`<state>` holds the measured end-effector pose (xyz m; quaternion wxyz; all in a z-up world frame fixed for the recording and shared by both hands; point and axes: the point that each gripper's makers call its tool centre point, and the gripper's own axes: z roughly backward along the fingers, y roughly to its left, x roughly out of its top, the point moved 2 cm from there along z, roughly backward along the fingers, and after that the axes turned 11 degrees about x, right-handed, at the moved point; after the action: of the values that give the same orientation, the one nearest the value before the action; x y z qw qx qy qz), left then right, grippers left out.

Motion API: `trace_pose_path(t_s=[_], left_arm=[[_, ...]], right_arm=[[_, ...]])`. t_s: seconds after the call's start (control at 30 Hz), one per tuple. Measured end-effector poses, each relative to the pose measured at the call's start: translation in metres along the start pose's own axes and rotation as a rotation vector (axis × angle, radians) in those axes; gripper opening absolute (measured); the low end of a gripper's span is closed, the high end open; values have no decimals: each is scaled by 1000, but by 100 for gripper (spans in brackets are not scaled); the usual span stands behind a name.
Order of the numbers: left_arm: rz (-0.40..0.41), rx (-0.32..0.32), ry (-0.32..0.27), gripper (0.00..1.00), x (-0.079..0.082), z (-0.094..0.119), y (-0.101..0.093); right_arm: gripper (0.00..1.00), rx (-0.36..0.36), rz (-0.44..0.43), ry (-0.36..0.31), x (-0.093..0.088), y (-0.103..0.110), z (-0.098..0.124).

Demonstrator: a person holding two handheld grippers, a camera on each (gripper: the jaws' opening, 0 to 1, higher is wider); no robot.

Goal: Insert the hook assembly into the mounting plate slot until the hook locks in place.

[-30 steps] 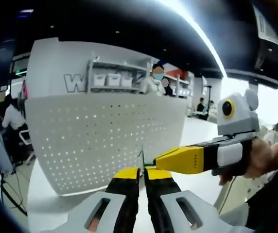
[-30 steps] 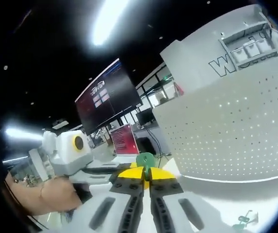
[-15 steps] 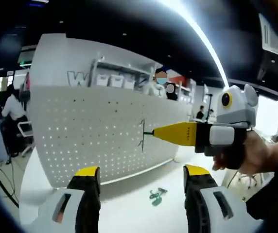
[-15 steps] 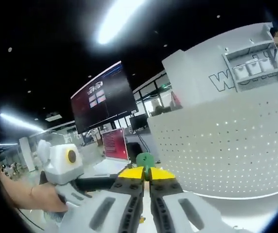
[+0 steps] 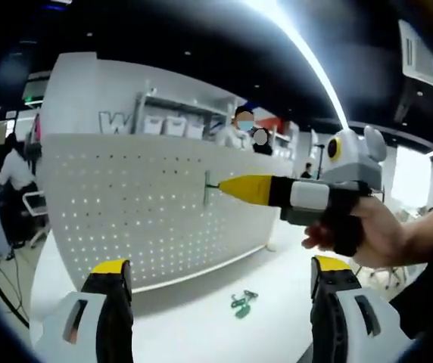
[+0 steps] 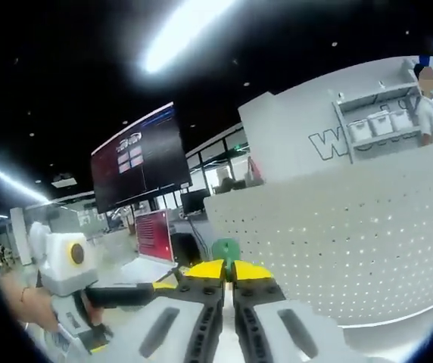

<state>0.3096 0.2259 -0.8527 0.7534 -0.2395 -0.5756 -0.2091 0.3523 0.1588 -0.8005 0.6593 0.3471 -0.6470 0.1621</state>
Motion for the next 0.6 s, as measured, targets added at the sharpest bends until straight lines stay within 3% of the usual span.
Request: trace_pose_path(t_s=[0.53,0.6], left_arm=[[-2,31,27,99,-11,2,12],[-11,37,32,100,-13,2,14]], right_arm=[[0,-255,166,-105,31,-63,-5],[0,-277,154,-116,33,-72,-7]])
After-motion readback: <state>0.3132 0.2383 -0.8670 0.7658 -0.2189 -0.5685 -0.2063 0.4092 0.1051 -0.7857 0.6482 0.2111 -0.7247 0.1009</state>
